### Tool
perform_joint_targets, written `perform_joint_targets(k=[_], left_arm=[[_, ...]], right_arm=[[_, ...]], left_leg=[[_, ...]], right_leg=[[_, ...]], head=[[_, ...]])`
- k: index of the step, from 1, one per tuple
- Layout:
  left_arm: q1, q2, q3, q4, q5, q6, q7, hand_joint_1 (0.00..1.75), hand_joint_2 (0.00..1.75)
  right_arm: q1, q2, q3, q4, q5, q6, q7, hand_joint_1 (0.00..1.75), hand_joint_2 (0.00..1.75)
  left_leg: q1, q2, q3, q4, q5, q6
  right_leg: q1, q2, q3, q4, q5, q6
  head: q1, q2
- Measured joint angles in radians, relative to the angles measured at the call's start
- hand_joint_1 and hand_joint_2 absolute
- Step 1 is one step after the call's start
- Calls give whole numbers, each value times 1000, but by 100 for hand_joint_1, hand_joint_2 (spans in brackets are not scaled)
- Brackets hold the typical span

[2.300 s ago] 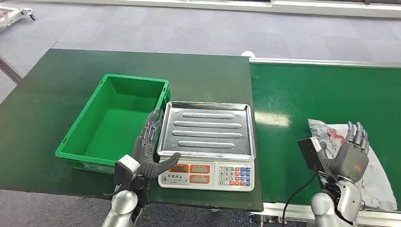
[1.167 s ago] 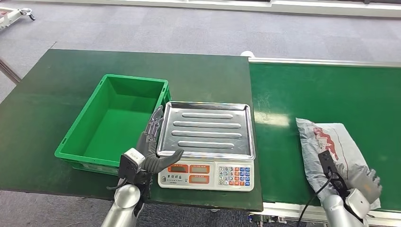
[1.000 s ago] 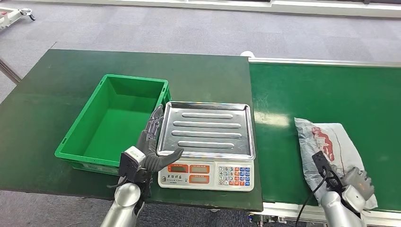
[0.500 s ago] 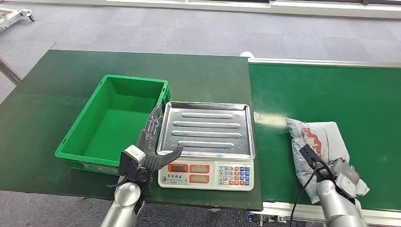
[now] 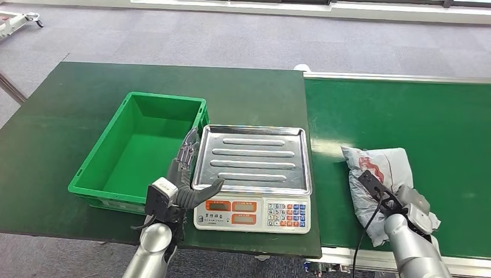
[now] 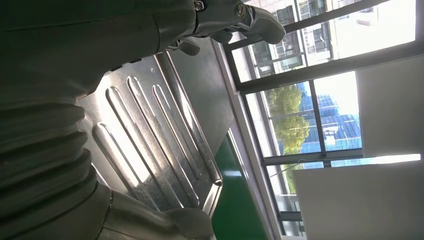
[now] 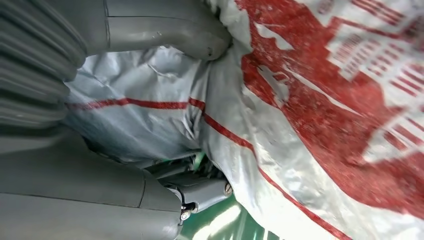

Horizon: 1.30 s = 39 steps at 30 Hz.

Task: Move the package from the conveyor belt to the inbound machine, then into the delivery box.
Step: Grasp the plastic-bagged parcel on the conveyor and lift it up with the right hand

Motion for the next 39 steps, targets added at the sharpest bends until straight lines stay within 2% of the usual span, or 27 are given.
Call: perform_joint_targets(k=[12,19,23,27,32,39], left_arm=[[0,4,0,0,1,6,3,0,175],[0,7,0,0,8,16,4,0,175],[5,9,1,-5,11,21,3,0,175],[18,11,2,-20,12,26,2,0,175],[26,11,9,-34,12,28,-12,0,175],[26,11,15,-37,12,28,-19,0,175]], right_arm=[[-26,4,35,8,-35,70,-11,175,175],[-31,4,53,23,-71,65,-24,175,175],[-29,6,55,20,-109,-4,-63,175,175],[-11,14,57,-20,-173,-113,-149,175,175],[55,32,77,-197,-267,-258,-292,175,175],[129,48,117,-408,-294,-289,-327,175,175]], left_leg=[[0,0,1,0,0,0],[0,0,1,0,0,0],[0,0,1,0,0,0],[0,-1,0,0,0,0],[0,-2,-2,0,0,0],[0,-2,-4,0,0,0]], right_leg=[[0,0,1,0,0,0],[0,0,2,0,0,0],[0,-1,2,0,0,0],[0,-1,1,0,0,0],[0,-1,-1,0,0,0],[0,-1,-3,0,-2,0]], head=[[0,0],[0,0],[0,0],[0,0],[0,0],[0,0]])
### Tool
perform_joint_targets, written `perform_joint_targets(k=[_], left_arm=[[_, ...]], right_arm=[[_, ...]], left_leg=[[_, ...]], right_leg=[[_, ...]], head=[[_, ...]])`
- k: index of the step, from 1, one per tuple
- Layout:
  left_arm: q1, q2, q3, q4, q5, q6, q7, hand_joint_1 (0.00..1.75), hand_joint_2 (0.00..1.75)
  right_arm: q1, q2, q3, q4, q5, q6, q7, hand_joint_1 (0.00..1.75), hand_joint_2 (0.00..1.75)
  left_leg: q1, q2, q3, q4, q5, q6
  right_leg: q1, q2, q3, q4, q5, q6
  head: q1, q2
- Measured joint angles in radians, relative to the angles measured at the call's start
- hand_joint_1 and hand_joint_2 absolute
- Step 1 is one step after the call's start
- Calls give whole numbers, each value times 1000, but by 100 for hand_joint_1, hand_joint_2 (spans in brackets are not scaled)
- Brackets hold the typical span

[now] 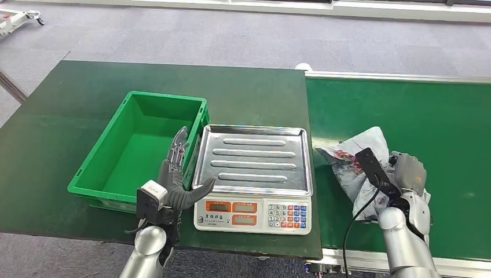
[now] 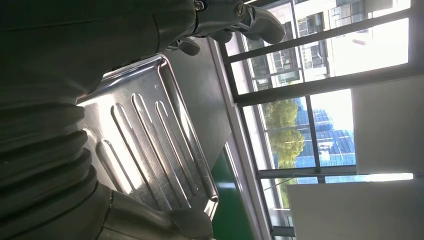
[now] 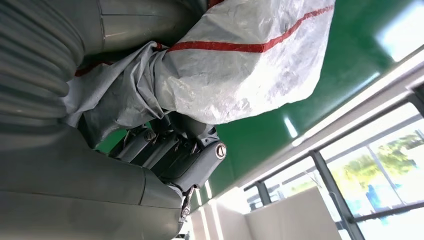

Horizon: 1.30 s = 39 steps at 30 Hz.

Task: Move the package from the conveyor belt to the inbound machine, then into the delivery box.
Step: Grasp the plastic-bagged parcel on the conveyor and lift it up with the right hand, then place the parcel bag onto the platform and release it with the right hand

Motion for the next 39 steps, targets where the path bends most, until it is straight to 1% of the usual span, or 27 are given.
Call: perform_joint_targets(k=[3,9,12,13,15,17,19,21,25,29,39], left_arm=[[0,0,1,0,0,0,-10,0,175],[7,0,2,0,0,-1,-36,0,175],[13,-2,2,1,0,-3,-38,0,175],[13,-2,2,1,0,-3,-38,0,175],[14,-3,2,1,0,-4,-39,0,175],[14,-3,2,4,0,-6,-42,0,175],[11,-7,3,17,8,-8,-50,0,175],[8,-10,3,31,20,-5,-56,0,175],[7,-11,2,36,53,0,-58,0,175],[7,-12,2,36,71,1,-59,0,175],[5,-12,0,37,76,4,-59,0,175]], right_arm=[[40,6,20,-81,-30,-65,-73,175,175],[196,24,76,-375,-79,-235,-205,175,175],[255,34,93,-490,-109,-307,-289,175,175],[266,36,94,-510,-115,-319,-309,175,175],[271,38,94,-519,-117,-323,-318,175,175],[285,48,94,-551,-130,-329,-370,175,175],[315,90,95,-633,-139,-337,-495,175,175],[331,131,99,-692,-128,-339,-572,175,175],[323,154,124,-705,-89,-339,-577,175,175],[297,159,145,-702,-66,-339,-578,175,175],[268,163,165,-694,-60,-339,-577,175,175]], left_leg=[[0,0,-1,0,0,0],[0,-2,-2,0,-2,0],[0,-2,-2,0,-2,0],[0,-2,-2,0,-2,0],[0,-2,-2,0,-2,0],[0,-1,-2,0,-3,0],[0,-1,-2,0,-3,0],[0,0,-2,0,-3,0],[0,0,-2,0,-3,0],[0,0,-1,0,-3,0],[0,0,-2,0,-3,0]], right_leg=[[0,0,-1,0,0,0],[0,-1,-2,0,-2,0],[0,-1,-2,0,-3,0],[0,-1,-2,0,-3,0],[0,-1,-2,0,-3,0],[0,-1,-2,0,-3,0],[0,0,-2,0,-3,0],[0,0,-2,0,-3,0],[0,0,-2,0,-3,0],[0,0,-2,0,-3,0],[0,0,-2,0,-3,0]], head=[[0,0],[0,0],[0,0],[0,0],[0,0],[0,0],[0,0],[0,0],[0,0],[0,0],[0,0]])
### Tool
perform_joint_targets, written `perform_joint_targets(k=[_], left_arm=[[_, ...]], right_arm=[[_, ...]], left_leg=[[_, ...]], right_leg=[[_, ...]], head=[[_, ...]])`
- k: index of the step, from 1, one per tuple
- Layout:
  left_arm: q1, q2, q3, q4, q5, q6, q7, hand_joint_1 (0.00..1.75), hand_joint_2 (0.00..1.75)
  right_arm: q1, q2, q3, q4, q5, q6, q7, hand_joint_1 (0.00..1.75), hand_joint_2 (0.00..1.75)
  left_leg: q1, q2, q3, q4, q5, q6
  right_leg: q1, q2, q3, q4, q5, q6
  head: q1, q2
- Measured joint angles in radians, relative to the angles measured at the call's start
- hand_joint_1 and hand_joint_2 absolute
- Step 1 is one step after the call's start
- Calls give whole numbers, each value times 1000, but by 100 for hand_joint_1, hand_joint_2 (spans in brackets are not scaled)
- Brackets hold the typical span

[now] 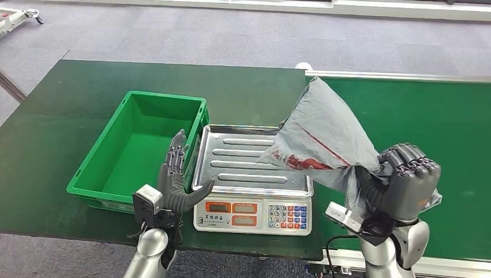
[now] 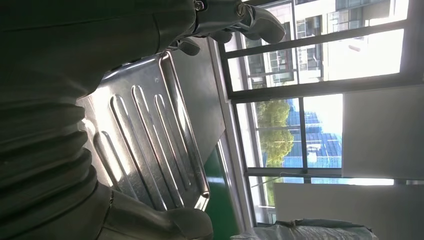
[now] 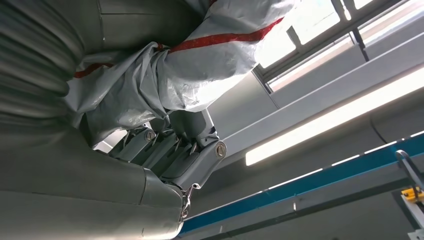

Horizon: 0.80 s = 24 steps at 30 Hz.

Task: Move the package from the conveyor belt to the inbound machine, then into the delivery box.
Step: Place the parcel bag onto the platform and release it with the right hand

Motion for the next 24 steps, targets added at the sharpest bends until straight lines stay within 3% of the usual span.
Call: perform_joint_targets(k=[4,8,13,17,24], left_arm=[[-24,0,-21,14,17,12,0,0,175],[-53,-2,-52,36,42,23,0,0,175],[-69,-2,-77,58,56,24,0,0,175],[-79,-2,-88,69,58,19,0,0,175],[-88,-2,-93,85,57,16,0,0,175]], right_arm=[[-138,0,36,134,33,9,37,175,175],[-374,-3,131,439,75,65,188,175,175],[-585,25,291,824,67,251,232,175,175],[-651,68,408,988,38,417,251,175,175],[-685,95,500,1076,14,466,272,175,175]], left_leg=[[0,5,0,0,1,0],[0,7,0,0,6,0],[0,5,-1,0,9,-1],[1,4,-3,0,8,-2],[2,4,-3,0,7,-2]], right_leg=[[0,3,-1,0,3,-1],[0,5,-3,0,8,-1],[2,3,-3,0,9,-2],[2,3,-5,1,9,-3],[2,3,-5,1,8,-3]], head=[[0,0],[0,0],[0,0],[0,0],[0,0]])
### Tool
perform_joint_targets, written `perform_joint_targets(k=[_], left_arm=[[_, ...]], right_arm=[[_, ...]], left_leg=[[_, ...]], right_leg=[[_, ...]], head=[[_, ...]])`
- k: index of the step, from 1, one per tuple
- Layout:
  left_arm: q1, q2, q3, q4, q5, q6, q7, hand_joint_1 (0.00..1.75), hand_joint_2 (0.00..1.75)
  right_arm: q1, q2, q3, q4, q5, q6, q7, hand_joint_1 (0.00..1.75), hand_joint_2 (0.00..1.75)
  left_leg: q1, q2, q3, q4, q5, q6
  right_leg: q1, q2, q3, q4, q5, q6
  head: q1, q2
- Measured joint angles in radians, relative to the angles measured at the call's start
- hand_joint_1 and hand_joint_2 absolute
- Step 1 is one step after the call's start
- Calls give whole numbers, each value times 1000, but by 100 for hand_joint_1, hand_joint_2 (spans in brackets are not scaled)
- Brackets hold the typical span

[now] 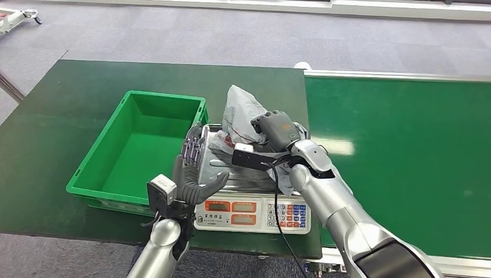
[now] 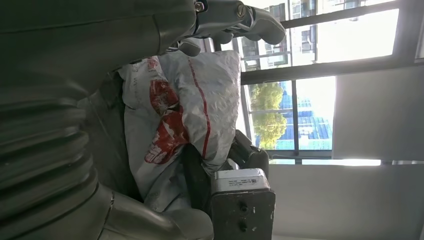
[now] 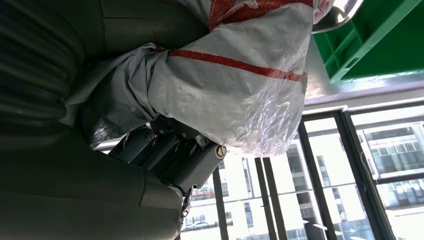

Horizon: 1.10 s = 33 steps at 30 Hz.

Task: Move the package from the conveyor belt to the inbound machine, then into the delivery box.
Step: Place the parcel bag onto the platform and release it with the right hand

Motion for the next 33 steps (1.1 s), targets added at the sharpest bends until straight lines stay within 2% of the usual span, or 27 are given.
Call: perform_joint_targets(k=[4,8,10,13,15,16,20,23,24,25,27,28,29,30,32,33], left_arm=[[-3,0,0,6,-1,-1,0,0,175],[-8,0,-1,8,-4,-6,0,0,175],[-11,0,-3,9,-4,-11,0,0,175],[-17,0,-10,10,-4,-17,0,0,175],[-22,0,-14,12,-4,-17,0,0,175],[-24,1,-15,12,-4,-15,0,0,175],[-21,6,-16,5,-9,-6,0,0,175],[-19,8,-16,0,-12,-4,0,0,175],[-19,9,-16,-2,-14,-2,0,0,175],[-17,10,-15,-4,-16,0,0,0,175],[-13,11,-15,-9,-19,4,0,0,175],[-10,11,-15,-12,-21,6,0,0,175],[-6,12,-15,-15,-22,7,0,0,175],[-4,13,-15,-18,-22,8,0,0,175],[0,14,-15,-22,-23,12,0,0,175],[1,15,-15,-24,-23,13,0,0,175]], right_arm=[[-6,1,23,15,-16,6,4,175,175],[-5,0,61,15,-90,42,2,175,175],[-4,-2,81,10,-168,112,-30,175,175],[4,-10,110,-14,-310,263,-127,175,175],[10,-15,126,-31,-344,293,-149,175,175],[12,-18,135,-40,-330,270,-127,175,175],[4,-39,191,-79,-212,77,40,175,175],[11,-53,205,-112,-248,19,52,175,175],[16,-59,206,-127,-263,0,54,162,175],[20,-64,206,-142,-270,-22,60,132,175],[23,-77,207,-171,-256,-68,90,52,175],[24,-83,208,-184,-239,-87,114,24,175],[25,-90,210,-197,-220,-104,141,10,175],[25,-96,211,-209,-202,-117,168,7,175],[27,-105,213,-227,-178,-136,205,0,87],[29,-108,213,-233,-171,-142,216,0,87]], left_leg=[[0,0,0,0,0,0],[0,1,1,0,0,0],[0,1,1,0,0,0],[0,2,1,0,0,0],[0,2,1,0,0,0],[0,2,1,0,0,0],[0,1,1,0,0,0],[0,1,1,0,0,0],[0,1,1,0,0,0],[0,1,0,0,0,0],[0,1,0,0,0,0],[0,1,0,0,0,0],[0,1,0,0,0,0],[0,1,0,0,0,0],[0,1,0,0,0,0],[0,1,0,0,0,0]], right_leg=[[0,0,0,0,0,0],[0,0,0,0,0,0],[0,1,0,0,0,0],[1,1,0,0,0,0],[1,1,0,0,0,0],[1,1,0,0,0,0],[0,1,0,0,0,0],[0,1,0,0,0,0],[0,1,0,0,1,0],[0,1,0,0,1,0],[0,1,0,0,1,0],[0,1,0,0,1,0],[0,1,0,0,1,0],[0,1,0,0,0,0],[0,1,0,0,0,0],[0,1,0,0,0,0]], head=[[0,0],[0,0],[0,0],[0,0],[0,0],[0,0],[0,0],[0,0],[0,0],[0,0],[0,0],[0,0],[0,0],[0,0],[0,0],[0,0]])
